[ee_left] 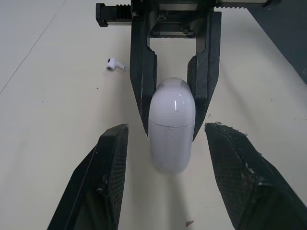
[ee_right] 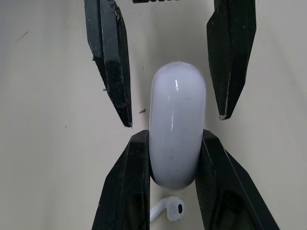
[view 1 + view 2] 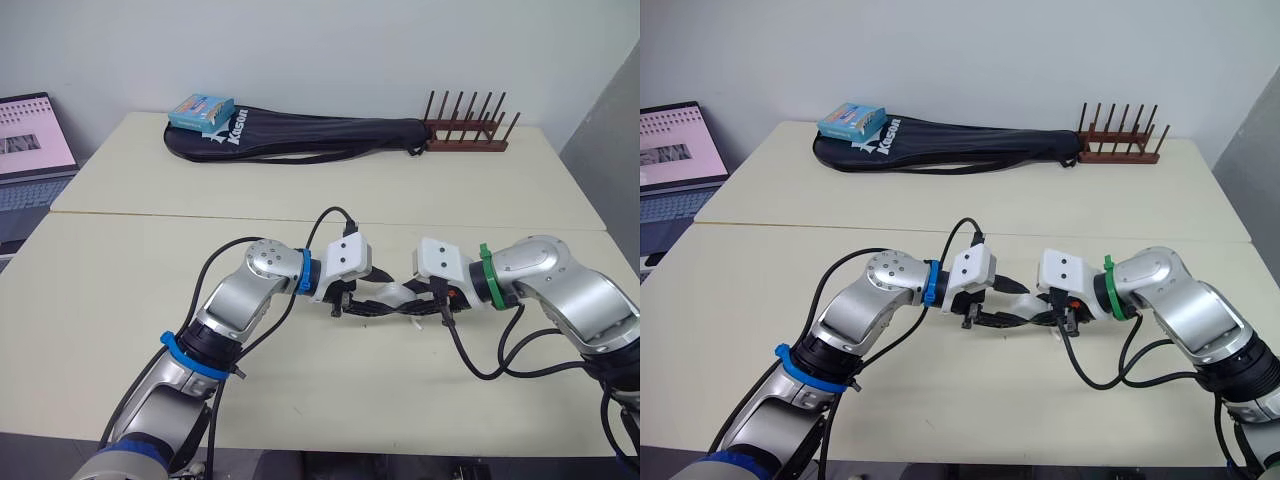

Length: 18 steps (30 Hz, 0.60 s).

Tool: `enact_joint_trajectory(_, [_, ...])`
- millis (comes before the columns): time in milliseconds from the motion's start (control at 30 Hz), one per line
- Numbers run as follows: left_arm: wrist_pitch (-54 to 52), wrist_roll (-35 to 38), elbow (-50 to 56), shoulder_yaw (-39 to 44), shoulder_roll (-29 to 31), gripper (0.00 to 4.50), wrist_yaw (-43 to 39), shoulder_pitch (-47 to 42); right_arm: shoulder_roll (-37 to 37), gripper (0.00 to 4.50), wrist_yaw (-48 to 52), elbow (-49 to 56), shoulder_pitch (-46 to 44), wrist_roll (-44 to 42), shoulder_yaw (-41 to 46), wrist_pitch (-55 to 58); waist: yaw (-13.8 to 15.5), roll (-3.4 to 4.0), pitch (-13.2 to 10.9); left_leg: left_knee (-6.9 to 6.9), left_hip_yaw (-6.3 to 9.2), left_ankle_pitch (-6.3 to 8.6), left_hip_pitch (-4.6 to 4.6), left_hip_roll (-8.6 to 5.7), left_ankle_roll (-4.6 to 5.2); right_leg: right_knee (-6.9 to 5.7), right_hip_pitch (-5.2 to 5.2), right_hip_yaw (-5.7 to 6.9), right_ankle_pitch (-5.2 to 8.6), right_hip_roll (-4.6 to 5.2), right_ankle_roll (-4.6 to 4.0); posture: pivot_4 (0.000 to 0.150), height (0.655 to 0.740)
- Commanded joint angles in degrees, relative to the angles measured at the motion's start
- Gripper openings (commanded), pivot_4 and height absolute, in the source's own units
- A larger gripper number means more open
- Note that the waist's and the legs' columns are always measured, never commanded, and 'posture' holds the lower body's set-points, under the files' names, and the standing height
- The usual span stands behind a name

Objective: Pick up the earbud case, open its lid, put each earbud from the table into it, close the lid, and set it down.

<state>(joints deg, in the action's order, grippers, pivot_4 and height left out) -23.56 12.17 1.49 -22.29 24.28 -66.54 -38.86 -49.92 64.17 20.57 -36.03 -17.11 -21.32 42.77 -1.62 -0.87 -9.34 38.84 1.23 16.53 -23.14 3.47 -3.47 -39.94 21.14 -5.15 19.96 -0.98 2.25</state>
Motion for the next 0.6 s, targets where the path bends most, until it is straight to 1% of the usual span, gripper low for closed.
enact_joint_trajectory(33, [1.15, -0.91, -0.26, -0.44, -0.44, 2.63, 0.18, -0.71, -0.03, 0.84, 0.5, 1.96, -1.31, -0.75, 2.53, -0.09, 0.0, 0.0, 0.0, 0.0, 0.0, 0.0, 0.0, 0.0, 0.0, 0.0, 0.0, 0.0, 0.0, 0.0, 0.0, 0.15, 0.7315])
enact_joint_trajectory(200, [2.36, -1.27, -1.29, -0.21, -0.25, 2.63, -1.13, -1.1, -0.24, 0.84, 0.76, 1.72, -1.09, -0.53, 2.59, -0.69, 0.0, 0.0, 0.0, 0.0, 0.0, 0.0, 0.0, 0.0, 0.0, 0.0, 0.0, 0.01, 0.0, 0.0, 0.0, 0.15, 0.7315])
enact_joint_trajectory(467, [1.12, -0.18, -1.29, 0.64, -1.15, 2.63, -1.11, -1.12, -0.35, 0.84, 0.97, 1.74, -0.88, -0.25, 2.72, -1.1, -0.01, 0.0, 0.0, 0.01, 0.0, 0.0, 0.0, 0.0, 0.0, -0.01, 0.0, 0.0, 0.0, 0.0, 0.0, 0.15, 0.7315])
enact_joint_trajectory(567, [0.57, -0.05, -1.19, 0.83, -1.36, 2.07, -0.96, -1.16, -0.42, 0.84, 1.07, 1.62, -0.9, -0.14, 2.67, -1.3, 0.0, 0.0, 0.0, 0.01, 0.0, 0.0, 0.0, 0.0, 0.0, -0.01, 0.0, 0.01, 0.0, 0.0, 0.0, 0.15, 0.7315])
enact_joint_trajectory(600, [0.1, 0.1, -1.08, 0.92, -1.46, 1.72, -0.89, -1.13, -0.42, 0.84, 1.11, 1.59, -0.92, -0.1, 2.66, -1.34, -0.01, 0.0, 0.0, 0.01, 0.0, 0.0, 0.0, 0.0, 0.0, -0.02, 0.0, 0.01, 0.0, 0.0, 0.0, 0.15, 0.7315])
